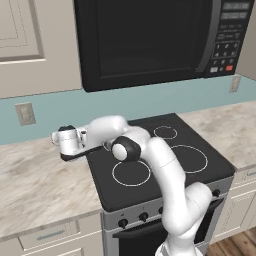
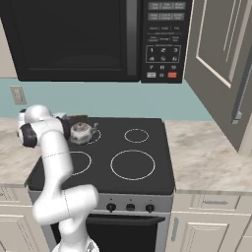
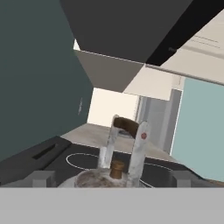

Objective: Pick the kettle from the cabinet and place it on a stove burner. Then pick the pot from the counter and place it on another stove burner. Finally, turn both burners on.

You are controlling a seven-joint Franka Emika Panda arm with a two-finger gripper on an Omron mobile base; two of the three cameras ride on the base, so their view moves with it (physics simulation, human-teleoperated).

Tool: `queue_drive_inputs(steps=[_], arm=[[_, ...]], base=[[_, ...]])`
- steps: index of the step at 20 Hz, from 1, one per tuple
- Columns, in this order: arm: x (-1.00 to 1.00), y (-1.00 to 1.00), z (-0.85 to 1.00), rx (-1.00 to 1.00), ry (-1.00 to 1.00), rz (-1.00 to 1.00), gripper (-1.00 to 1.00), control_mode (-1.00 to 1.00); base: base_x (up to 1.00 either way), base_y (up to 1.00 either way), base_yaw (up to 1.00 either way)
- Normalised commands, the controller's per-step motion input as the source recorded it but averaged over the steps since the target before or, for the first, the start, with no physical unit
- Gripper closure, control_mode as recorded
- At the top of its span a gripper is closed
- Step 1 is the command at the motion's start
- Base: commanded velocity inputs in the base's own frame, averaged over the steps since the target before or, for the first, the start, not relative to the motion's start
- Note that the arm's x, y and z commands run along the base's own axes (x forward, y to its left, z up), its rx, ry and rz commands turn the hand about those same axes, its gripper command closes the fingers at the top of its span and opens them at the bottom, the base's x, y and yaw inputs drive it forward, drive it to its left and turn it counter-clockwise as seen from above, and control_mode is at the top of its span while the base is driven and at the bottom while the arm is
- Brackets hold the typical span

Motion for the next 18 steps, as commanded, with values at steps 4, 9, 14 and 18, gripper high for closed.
queue_drive_inputs(steps=[4, 9, 14, 18], arm=[[-0.34, 0.11, 0.10, 0.00, 0.00, -0.08, -1.00, -1.00], [-0.62, 0.07, 0.09, 0.00, -0.01, -0.07, -1.00, -1.00], [-0.76, 0.01, 0.24, 0.00, -0.07, -0.06, -1.00, -1.00], [-0.71, 0.00, 0.35, -0.01, -0.13, -0.03, -1.00, -1.00]], base=[[0.00, 0.00, 0.00], [0.00, 0.00, 0.00], [0.00, 0.00, 0.00], [0.00, 0.00, 0.00]])
